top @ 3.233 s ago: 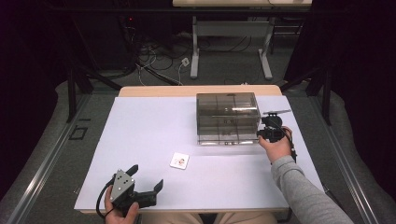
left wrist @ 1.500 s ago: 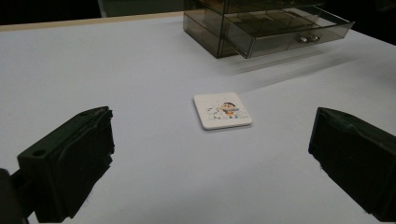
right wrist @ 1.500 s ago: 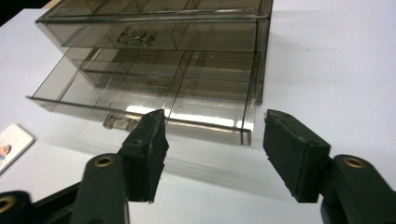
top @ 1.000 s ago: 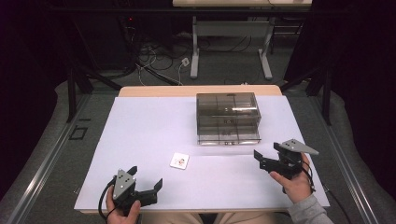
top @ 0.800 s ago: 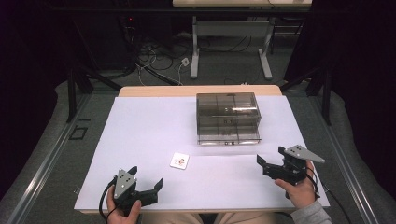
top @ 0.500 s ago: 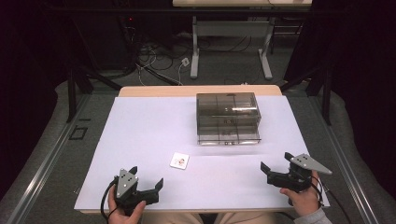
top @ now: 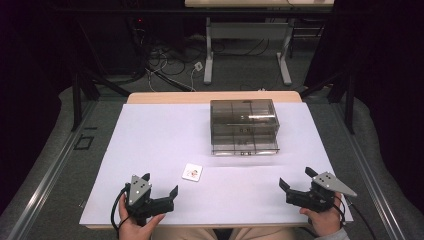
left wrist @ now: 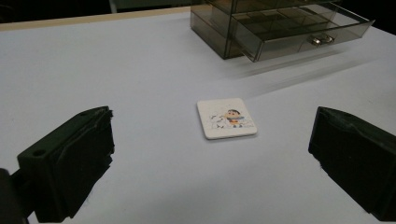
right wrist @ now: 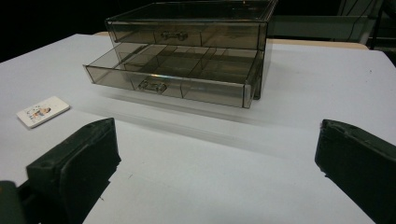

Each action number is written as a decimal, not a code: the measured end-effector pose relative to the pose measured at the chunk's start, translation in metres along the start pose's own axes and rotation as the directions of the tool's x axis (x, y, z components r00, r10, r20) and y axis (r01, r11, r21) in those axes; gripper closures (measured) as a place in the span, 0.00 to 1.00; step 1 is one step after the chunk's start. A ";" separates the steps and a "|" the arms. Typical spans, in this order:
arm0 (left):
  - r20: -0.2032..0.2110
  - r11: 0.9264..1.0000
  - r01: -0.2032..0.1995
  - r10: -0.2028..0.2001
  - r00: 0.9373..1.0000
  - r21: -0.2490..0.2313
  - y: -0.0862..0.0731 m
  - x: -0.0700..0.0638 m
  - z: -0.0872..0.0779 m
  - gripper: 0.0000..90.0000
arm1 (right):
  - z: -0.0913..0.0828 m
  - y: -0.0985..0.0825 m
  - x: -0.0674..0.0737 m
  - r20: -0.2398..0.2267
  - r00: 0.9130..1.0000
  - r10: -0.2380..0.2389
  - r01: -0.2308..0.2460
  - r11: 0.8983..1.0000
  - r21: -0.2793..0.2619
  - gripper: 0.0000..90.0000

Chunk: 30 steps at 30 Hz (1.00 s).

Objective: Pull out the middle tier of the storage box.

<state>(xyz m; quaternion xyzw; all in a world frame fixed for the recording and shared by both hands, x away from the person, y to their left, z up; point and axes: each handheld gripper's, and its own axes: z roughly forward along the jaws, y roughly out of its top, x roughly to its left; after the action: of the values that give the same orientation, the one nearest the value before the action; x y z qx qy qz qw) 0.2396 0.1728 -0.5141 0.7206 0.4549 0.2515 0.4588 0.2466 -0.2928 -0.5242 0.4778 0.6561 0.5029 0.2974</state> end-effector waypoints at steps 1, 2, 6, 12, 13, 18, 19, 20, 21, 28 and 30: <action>0.005 1.000 -0.003 0.003 1.000 0.006 0.002 -0.001 0.002 0.01 | 0.000 0.000 0.001 -0.002 1.000 -0.002 0.002 1.000 0.002 0.00; 0.010 1.000 -0.004 0.004 1.000 0.012 0.005 -0.002 0.003 0.01 | 0.000 -0.001 0.002 -0.001 1.000 -0.006 0.006 1.000 0.006 0.00; 0.020 0.999 -0.033 0.033 0.999 0.028 0.017 -0.006 0.010 0.01 | 0.001 -0.003 0.003 -0.007 1.000 -0.006 0.006 1.000 0.004 0.00; 0.028 0.998 -0.045 0.044 0.999 0.034 0.039 -0.009 0.017 0.01 | 0.002 -0.004 0.005 -0.009 1.000 -0.011 0.012 1.000 0.005 0.00; 0.025 0.998 -0.046 0.046 0.999 0.031 0.043 -0.009 0.018 0.01 | 0.002 -0.004 0.005 -0.012 1.000 -0.004 0.004 1.000 0.000 0.00; 0.006 0.998 -0.050 0.049 0.999 0.038 0.057 -0.007 0.026 0.01 | 0.001 -0.005 0.002 -0.001 1.000 0.001 -0.001 1.000 -0.006 0.00; 0.005 0.998 -0.048 0.048 0.999 0.042 0.060 -0.008 0.028 0.01 | 0.001 -0.005 0.002 0.002 1.000 0.004 -0.004 1.000 -0.005 0.00; 0.002 0.998 -0.052 0.052 0.999 0.046 0.062 -0.008 0.030 0.01 | 0.001 -0.005 0.002 0.004 1.000 0.007 -0.007 1.000 -0.009 0.00; -0.001 0.997 -0.053 0.054 0.999 0.048 0.064 -0.008 0.032 0.01 | 0.001 -0.005 0.001 0.004 1.000 0.007 -0.007 1.000 -0.008 0.00; -0.010 0.996 -0.055 0.056 0.998 0.077 0.077 -0.014 0.047 0.01 | 0.003 -0.006 0.000 0.009 1.000 0.009 -0.009 1.000 -0.003 0.00; -0.007 0.995 -0.049 0.050 0.999 0.086 0.080 -0.015 0.051 0.01 | 0.003 -0.006 0.000 0.009 1.000 0.010 -0.010 1.000 -0.004 0.00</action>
<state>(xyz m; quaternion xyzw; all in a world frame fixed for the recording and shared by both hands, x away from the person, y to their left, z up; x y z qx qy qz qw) 0.3063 0.1240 -0.4657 0.7495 0.4495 0.2463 0.4190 0.2469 -0.2922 -0.5307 0.4825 0.6515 0.5035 0.2987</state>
